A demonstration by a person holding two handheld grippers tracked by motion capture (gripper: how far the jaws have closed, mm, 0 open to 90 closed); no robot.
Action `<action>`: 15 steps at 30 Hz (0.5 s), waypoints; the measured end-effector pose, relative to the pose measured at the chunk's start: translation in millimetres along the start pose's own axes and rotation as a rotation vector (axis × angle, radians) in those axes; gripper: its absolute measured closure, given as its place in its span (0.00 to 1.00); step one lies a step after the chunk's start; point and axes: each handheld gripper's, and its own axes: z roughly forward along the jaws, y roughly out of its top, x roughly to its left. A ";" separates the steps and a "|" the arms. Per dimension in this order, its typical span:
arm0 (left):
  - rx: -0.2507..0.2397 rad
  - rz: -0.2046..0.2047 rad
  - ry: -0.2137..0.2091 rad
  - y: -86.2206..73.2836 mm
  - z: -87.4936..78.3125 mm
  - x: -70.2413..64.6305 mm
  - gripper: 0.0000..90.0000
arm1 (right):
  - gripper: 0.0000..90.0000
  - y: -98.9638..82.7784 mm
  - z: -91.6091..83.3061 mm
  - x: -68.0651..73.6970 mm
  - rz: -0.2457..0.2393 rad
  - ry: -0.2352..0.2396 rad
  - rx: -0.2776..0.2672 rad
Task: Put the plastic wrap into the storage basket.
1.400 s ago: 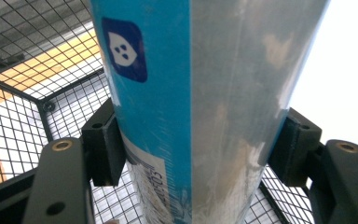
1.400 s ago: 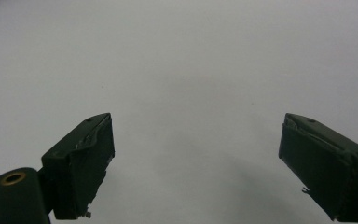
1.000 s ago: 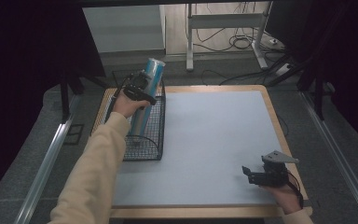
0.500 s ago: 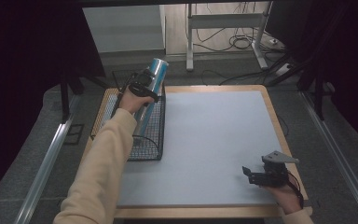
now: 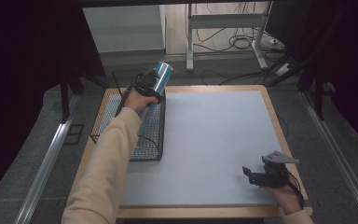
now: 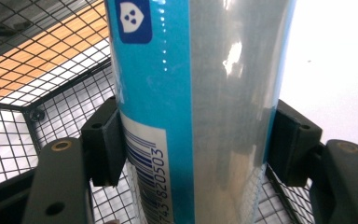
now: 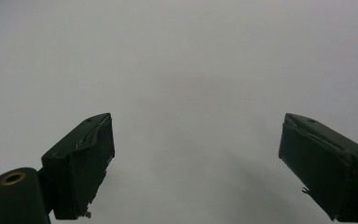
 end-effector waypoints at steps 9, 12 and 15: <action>0.031 0.010 0.031 -1.2 7.9 -0.7 0.35 | 0.12 0.5 0.5 1.6 -0.006 0.001 0.001; -0.025 0.016 0.041 -1.6 4.6 -1.7 0.34 | 0.12 0.4 0.6 1.6 -0.006 0.000 0.002; -0.032 0.001 0.035 -1.8 2.7 -0.4 0.30 | 0.12 0.4 -0.2 1.5 -0.006 0.001 0.000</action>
